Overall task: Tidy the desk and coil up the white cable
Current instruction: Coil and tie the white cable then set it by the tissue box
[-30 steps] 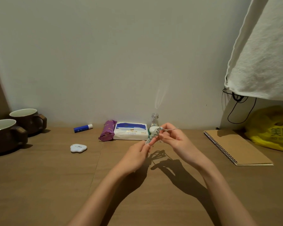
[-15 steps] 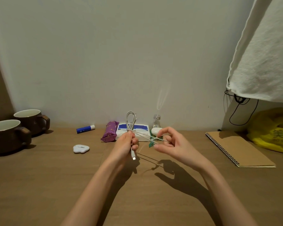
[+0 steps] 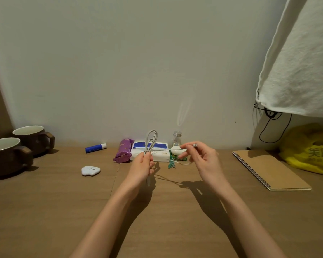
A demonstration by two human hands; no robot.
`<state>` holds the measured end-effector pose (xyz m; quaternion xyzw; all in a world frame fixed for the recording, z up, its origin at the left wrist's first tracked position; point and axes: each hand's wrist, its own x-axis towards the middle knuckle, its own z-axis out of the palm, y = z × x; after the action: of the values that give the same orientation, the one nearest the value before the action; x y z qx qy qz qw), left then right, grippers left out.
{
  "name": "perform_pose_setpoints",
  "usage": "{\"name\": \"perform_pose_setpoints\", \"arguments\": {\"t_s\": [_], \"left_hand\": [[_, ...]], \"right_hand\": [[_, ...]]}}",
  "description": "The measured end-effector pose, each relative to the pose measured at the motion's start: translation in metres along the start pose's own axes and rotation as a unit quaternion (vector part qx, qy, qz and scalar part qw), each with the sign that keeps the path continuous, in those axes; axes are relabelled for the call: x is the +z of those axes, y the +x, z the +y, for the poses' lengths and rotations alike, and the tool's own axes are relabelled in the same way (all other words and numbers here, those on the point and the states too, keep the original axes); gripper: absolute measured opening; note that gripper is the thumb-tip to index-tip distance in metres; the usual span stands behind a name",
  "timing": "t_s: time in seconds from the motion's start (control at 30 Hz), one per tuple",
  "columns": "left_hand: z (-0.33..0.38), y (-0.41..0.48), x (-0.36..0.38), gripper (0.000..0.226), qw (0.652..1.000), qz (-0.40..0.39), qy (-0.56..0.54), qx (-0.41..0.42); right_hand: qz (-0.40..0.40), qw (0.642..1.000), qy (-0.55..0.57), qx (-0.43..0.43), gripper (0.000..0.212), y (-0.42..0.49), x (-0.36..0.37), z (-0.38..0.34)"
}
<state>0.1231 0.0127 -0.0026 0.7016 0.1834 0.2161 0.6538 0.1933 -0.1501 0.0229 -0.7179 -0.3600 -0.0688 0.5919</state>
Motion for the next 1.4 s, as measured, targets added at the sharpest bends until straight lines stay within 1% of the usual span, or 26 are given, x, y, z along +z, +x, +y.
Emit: {"name": "perform_pose_setpoints", "arguments": {"t_s": [0.07, 0.17, 0.23, 0.43, 0.6, 0.63, 0.73, 0.77, 0.83, 0.93, 1.03, 1.1, 1.2, 1.3, 1.4], "left_hand": [[0.001, 0.001, -0.002, 0.031, 1.000, 0.013, -0.022, -0.010], [0.003, 0.000, -0.004, 0.030, 0.998, 0.023, -0.058, -0.019], [0.003, 0.001, -0.005, 0.030, 0.995, 0.029, -0.087, -0.033], [0.000, 0.008, -0.017, 0.029, 0.988, 0.052, -0.128, -0.062], [-0.001, 0.009, -0.015, 0.025, 0.989, 0.042, -0.126, -0.073], [-0.001, 0.008, -0.015, 0.026, 0.989, 0.035, -0.124, -0.067], [0.001, 0.005, -0.014, 0.034, 0.989, 0.014, -0.141, -0.049], [0.002, 0.004, -0.013, 0.035, 0.988, 0.012, -0.149, -0.049], [0.005, 0.002, -0.009, 0.033, 0.982, 0.005, -0.180, -0.060], [0.010, -0.003, -0.001, 0.027, 0.975, -0.019, -0.205, -0.080], [0.014, -0.010, 0.009, 0.026, 0.976, -0.058, -0.194, -0.074], [0.015, -0.014, 0.016, 0.028, 0.977, -0.090, -0.182, -0.062], [0.015, -0.022, 0.021, 0.023, 0.980, -0.131, -0.145, -0.034], [0.013, -0.026, 0.022, 0.023, 0.986, -0.119, -0.118, -0.021], [0.014, -0.024, 0.022, 0.027, 0.981, -0.081, -0.164, -0.059]], "right_hand": [[0.024, 0.999, -0.027, -0.002, 0.015, 0.000, -0.003, 0.001], [0.031, 0.998, -0.060, 0.011, 0.019, 0.001, -0.006, 0.002], [0.039, 0.997, -0.063, 0.013, 0.020, 0.001, -0.006, 0.003], [0.074, 0.996, 0.020, 0.039, 0.007, 0.004, -0.016, 0.004], [0.086, 0.986, 0.103, 0.098, 0.002, 0.005, -0.015, 0.003], [0.086, 0.982, 0.120, 0.114, 0.003, 0.005, -0.015, 0.003], [0.072, 0.974, 0.152, 0.150, 0.020, 0.006, -0.015, 0.005], [0.063, 0.974, 0.155, 0.153, 0.023, 0.006, -0.015, 0.005], [0.050, 0.974, 0.158, 0.153, 0.022, 0.006, -0.013, 0.006], [0.043, 0.981, 0.136, 0.130, 0.013, 0.003, -0.007, 0.005], [0.041, 0.991, 0.079, 0.102, 0.009, 0.001, 0.001, 0.006], [0.050, 0.991, 0.090, 0.089, 0.007, -0.001, 0.005, 0.006], [0.057, 0.991, 0.091, 0.075, 0.008, -0.002, 0.009, 0.006], [0.045, 0.994, 0.078, 0.063, 0.009, -0.005, 0.012, 0.004], [0.037, 0.998, 0.041, 0.042, 0.010, -0.008, 0.015, 0.002]]}}
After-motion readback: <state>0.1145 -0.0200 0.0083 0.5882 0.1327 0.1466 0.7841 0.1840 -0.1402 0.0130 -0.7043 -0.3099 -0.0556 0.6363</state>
